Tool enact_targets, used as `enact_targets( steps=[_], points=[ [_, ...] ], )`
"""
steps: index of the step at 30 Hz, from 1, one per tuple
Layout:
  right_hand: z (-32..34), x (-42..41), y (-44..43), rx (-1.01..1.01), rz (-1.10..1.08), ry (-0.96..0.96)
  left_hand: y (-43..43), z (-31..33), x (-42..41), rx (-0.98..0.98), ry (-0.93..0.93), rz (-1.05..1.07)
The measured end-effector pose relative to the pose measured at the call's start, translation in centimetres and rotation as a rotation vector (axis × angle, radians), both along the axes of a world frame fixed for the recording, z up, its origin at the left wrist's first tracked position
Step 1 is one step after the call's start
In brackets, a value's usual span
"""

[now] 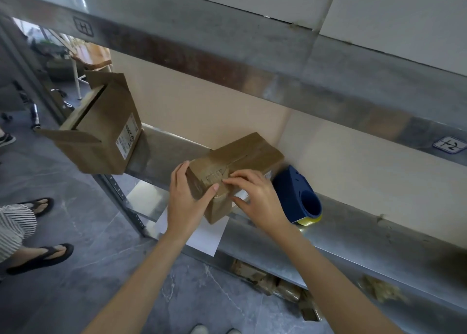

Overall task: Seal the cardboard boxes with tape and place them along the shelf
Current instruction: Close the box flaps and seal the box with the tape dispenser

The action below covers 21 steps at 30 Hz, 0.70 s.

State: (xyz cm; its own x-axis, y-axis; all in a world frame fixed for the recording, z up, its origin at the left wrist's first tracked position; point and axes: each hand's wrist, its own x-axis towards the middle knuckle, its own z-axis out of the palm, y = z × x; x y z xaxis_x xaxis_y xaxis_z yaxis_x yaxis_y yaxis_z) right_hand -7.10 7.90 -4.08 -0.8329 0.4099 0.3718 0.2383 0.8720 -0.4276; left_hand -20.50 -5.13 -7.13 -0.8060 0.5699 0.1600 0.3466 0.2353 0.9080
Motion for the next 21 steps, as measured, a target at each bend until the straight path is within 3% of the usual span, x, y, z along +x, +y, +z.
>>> enact_targets(
  steps=[7, 11, 15, 21],
  points=[
    [0.1, 2.4, 5.1, -0.006, -0.273, -0.108, -1.2, 0.2, -3.5, -0.054, -0.056, -0.085],
    [-0.7, 3.1, 5.7, -0.175, -0.243, -0.082, -1.1, 0.6, -5.1, -0.027, -0.147, -0.120],
    [-1.3, 3.6, 5.0, -0.184, -0.226, 0.008, 0.1, 1.4, -5.7, 0.003, -0.203, -0.187],
    [-1.4, 4.2, 3.9, -0.182, -0.240, 0.057, 3.6, 2.3, -6.2, -0.156, 0.007, -0.089]
  ],
)
